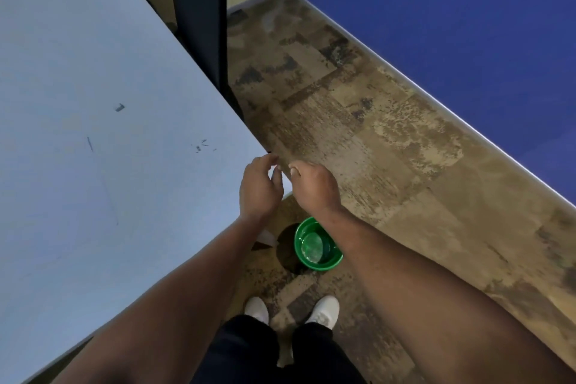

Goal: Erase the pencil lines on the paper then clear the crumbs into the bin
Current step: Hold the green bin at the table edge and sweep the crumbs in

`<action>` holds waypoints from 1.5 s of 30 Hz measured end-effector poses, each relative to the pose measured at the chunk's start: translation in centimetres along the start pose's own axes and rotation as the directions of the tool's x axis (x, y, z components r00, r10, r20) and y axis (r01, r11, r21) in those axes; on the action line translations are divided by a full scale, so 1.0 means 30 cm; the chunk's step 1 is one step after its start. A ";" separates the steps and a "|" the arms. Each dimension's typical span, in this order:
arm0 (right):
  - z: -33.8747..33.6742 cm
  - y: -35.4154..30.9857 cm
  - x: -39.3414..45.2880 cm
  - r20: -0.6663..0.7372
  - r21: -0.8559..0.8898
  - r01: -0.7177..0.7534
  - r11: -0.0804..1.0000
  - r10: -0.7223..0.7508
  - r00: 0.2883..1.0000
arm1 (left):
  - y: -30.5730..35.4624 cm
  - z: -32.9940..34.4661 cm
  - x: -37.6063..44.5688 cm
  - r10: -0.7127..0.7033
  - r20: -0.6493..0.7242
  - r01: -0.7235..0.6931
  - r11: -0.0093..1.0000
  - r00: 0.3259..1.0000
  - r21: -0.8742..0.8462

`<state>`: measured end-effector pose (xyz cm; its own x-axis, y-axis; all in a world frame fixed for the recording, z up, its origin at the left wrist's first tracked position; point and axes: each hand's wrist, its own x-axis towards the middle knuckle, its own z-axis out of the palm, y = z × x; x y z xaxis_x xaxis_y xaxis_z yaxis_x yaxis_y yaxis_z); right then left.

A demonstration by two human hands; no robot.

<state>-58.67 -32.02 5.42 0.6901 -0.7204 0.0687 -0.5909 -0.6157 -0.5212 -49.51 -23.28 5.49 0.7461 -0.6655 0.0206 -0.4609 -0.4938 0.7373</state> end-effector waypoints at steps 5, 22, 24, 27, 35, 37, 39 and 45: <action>-0.072 0.086 -0.076 -0.044 -0.015 -0.099 0.995 0.098 0.994 | 0.040 0.072 -0.056 0.124 0.171 -0.133 0.990 0.977 0.045; 0.228 0.650 -0.293 0.123 -0.130 -0.164 0.978 0.180 0.976 | -0.294 0.627 -0.251 -0.075 0.258 0.059 0.996 0.963 0.071; 0.320 0.734 -0.305 0.153 -0.145 -0.181 0.973 0.202 0.967 | -0.386 0.742 -0.259 -0.171 0.249 0.153 0.984 0.953 0.089; 0.490 0.846 -0.316 0.178 -0.131 -0.256 0.958 0.277 0.944 | -0.540 0.913 -0.258 -0.290 0.262 0.263 0.955 0.920 0.133; 0.954 1.166 -0.340 0.254 -0.061 -0.485 0.873 0.483 0.838 | -0.930 1.246 -0.281 -0.513 0.194 0.493 0.858 0.836 0.145; 1.055 1.232 -0.343 0.281 -0.067 -0.551 0.832 0.546 0.789 | -1.033 1.322 -0.291 -0.561 0.178 0.547 0.828 0.809 0.122; 1.130 1.279 -0.352 0.299 -0.076 -0.604 0.793 0.596 0.745 | -1.136 1.391 -0.293 -0.642 0.170 0.636 0.766 0.747 0.095; 1.283 1.348 -0.404 0.319 0.042 -0.793 0.608 0.744 0.588 | -1.216 1.475 -0.338 -0.735 0.251 0.764 0.645 0.630 -0.030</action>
<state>-74.85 -35.90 -49.22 0.0991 -0.7796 -0.6184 -0.8888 0.2101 -0.4073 -61.52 -23.29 -51.50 0.6885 -0.1967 -0.6981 0.2874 -0.8098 0.5116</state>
